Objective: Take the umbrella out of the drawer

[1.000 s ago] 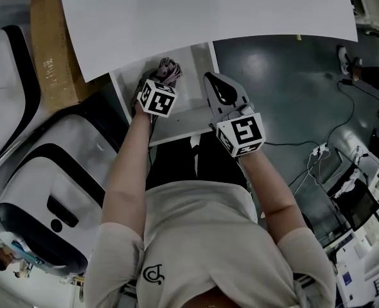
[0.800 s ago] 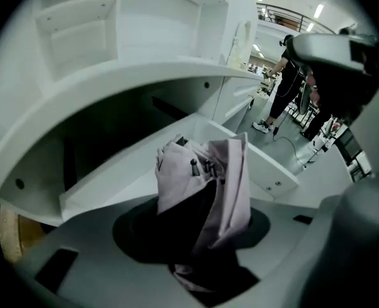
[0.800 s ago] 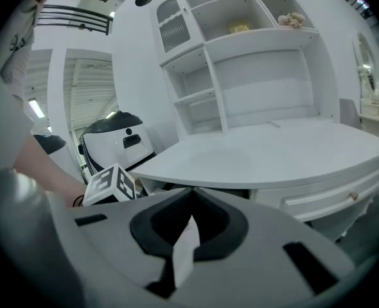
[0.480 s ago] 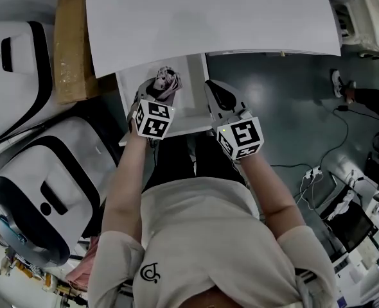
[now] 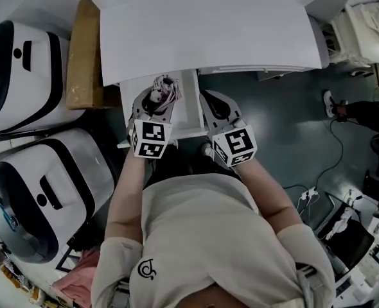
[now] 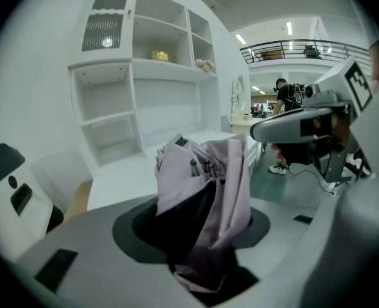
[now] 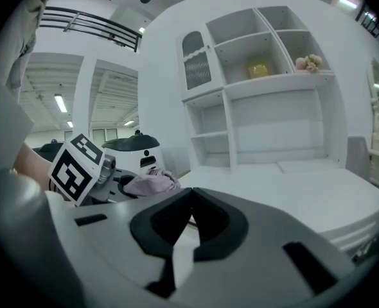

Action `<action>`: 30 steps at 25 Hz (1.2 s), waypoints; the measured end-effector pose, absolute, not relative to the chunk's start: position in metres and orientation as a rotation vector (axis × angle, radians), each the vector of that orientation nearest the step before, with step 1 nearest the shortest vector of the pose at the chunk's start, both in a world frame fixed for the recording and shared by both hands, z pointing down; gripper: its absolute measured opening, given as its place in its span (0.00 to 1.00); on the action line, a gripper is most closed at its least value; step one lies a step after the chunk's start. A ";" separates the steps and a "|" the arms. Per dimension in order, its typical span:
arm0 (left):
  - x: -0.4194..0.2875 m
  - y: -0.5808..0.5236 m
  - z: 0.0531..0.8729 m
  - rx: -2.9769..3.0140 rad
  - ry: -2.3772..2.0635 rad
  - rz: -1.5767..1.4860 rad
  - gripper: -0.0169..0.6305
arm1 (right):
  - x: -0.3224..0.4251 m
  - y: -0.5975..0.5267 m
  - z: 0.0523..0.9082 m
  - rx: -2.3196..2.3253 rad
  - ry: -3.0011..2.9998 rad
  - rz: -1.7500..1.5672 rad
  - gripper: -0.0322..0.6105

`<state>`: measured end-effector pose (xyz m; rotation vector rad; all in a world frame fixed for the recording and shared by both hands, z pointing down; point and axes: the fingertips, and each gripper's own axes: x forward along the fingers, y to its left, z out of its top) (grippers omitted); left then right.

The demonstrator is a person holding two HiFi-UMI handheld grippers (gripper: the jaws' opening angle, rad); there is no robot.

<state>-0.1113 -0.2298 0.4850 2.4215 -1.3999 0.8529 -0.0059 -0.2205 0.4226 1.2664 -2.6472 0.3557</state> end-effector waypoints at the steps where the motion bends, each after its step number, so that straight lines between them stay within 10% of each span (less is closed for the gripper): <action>1: -0.111 -0.229 0.473 2.440 -1.425 0.833 0.38 | -0.005 -0.220 0.415 1.267 -2.660 0.339 0.06; 30: -0.147 -0.170 0.264 2.540 -1.804 0.172 0.38 | -0.003 -0.191 0.290 1.238 -2.875 0.063 0.06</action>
